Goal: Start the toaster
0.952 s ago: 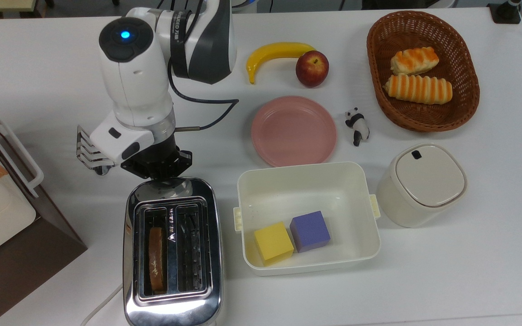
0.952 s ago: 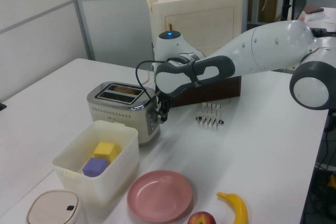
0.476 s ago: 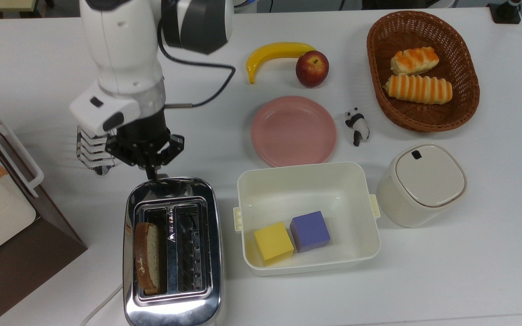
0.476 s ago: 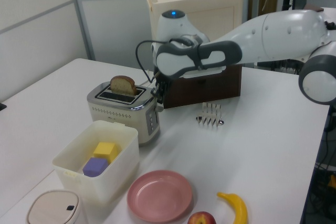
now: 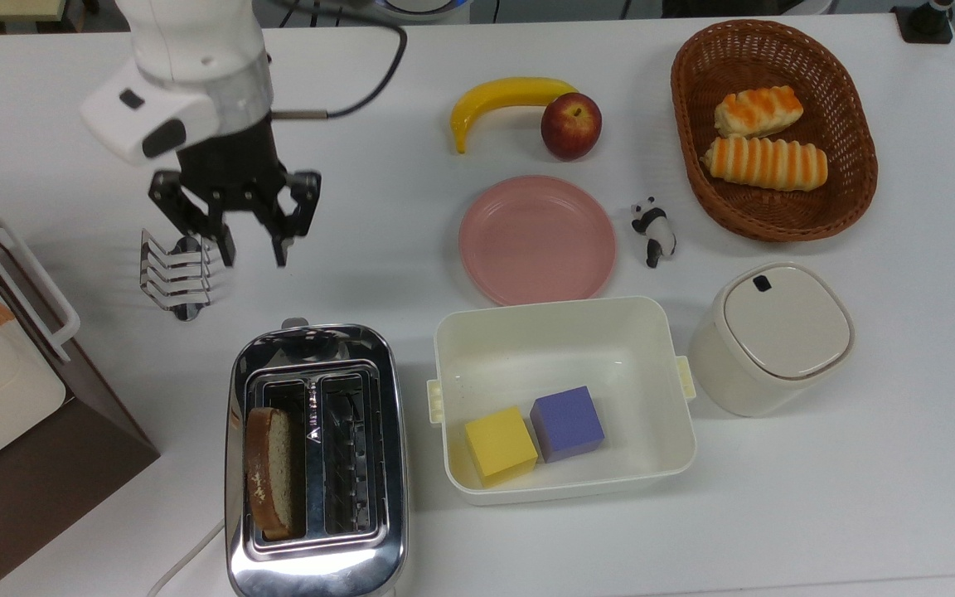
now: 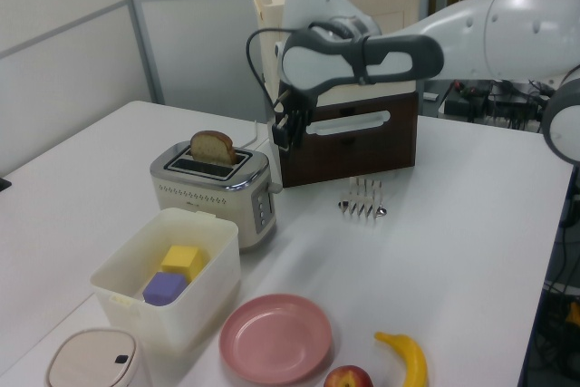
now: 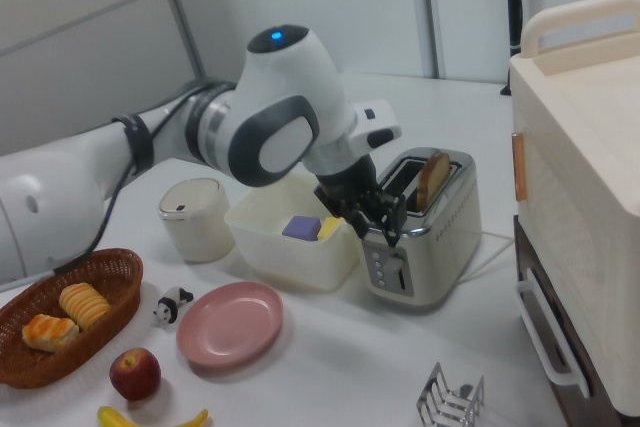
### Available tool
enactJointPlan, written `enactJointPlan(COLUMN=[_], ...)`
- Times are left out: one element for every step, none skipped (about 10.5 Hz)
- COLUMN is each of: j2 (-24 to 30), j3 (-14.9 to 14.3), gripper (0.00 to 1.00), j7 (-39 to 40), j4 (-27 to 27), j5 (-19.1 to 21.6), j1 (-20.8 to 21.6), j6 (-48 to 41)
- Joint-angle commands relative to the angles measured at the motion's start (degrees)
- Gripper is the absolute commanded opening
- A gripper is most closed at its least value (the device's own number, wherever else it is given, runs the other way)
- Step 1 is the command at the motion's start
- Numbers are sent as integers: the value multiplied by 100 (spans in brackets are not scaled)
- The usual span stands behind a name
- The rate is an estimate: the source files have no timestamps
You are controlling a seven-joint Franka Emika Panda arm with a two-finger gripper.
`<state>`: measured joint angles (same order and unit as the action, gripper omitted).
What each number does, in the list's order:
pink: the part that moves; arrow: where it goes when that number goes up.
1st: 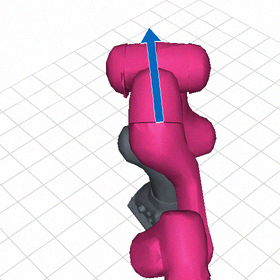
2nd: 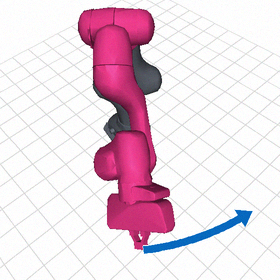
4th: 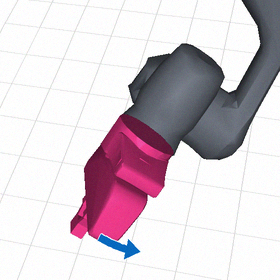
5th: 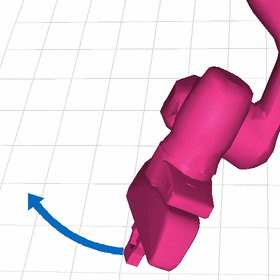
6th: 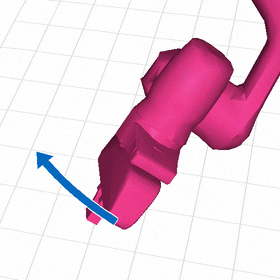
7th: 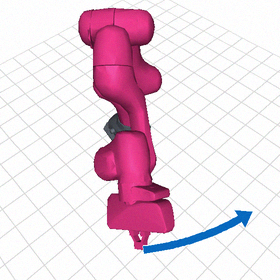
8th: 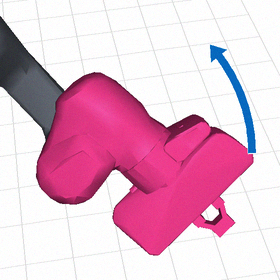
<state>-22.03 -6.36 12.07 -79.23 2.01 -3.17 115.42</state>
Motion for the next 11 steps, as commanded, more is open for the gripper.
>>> enactJointPlan(j2=[488,550,594,595,603,612,612,612,621,665,691], j3=[-23,-23,-23,-6,-6,-6,-6,-6,-6,-23,-32], gripper=[93,100,100,100,100,100,100,100,100,100,100], j7=[-46,-29,-38,-64,-64,-21,32,67,-19,-3,67], j4=[-128,-119,-119,-128,-119,-128,-119,-128,-128,-128,-119], j5=[-25,-25,-25,-25,-17,-25,-25,-17,-8,-25,-51], j1=[18,10,9,18,18,10,9,9,9,1,-17], j6=[-537,-660,-696,-809,-1045,-1274,-1320,-1320,-1338,-1425,-1547])
